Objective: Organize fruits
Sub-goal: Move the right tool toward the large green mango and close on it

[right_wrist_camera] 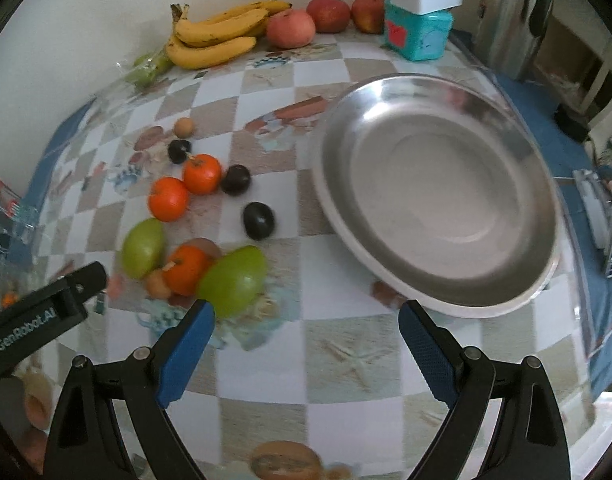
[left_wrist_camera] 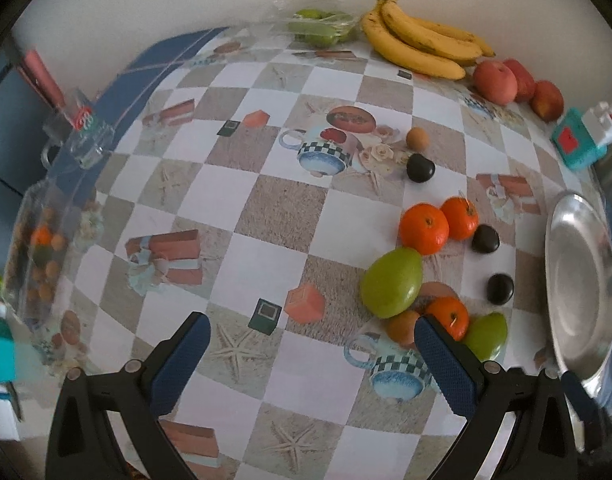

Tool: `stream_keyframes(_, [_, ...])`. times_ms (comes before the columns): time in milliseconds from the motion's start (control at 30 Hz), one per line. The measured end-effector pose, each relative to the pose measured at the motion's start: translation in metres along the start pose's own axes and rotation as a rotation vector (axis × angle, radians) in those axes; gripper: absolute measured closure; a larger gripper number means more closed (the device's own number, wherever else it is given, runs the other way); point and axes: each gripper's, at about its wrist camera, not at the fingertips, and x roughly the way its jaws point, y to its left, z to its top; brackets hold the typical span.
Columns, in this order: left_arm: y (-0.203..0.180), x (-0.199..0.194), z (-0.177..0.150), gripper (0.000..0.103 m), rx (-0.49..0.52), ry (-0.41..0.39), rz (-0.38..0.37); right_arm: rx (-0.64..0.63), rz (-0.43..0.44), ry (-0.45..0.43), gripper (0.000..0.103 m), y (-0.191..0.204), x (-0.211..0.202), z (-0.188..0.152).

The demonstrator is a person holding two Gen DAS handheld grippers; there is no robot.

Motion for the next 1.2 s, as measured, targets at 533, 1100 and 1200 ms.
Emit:
stream_keyframes(533, [-0.008, 0.027, 0.022, 0.002, 0.028, 0.079, -0.045, -0.127, 0.043, 0.114, 0.01, 0.035, 0.036, 0.009])
stream_keyframes(1100, [-0.03, 0.049, 0.03, 0.012, 0.083, 0.118, -0.099, -0.217, 0.032, 0.156, 0.034, 0.045, 0.057, 0.011])
stream_keyframes(1200, [-0.034, 0.053, 0.031, 0.02, 0.085, 0.125, -0.117, -0.226, 0.043, 0.15, 0.038, 0.051, 0.061, 0.014])
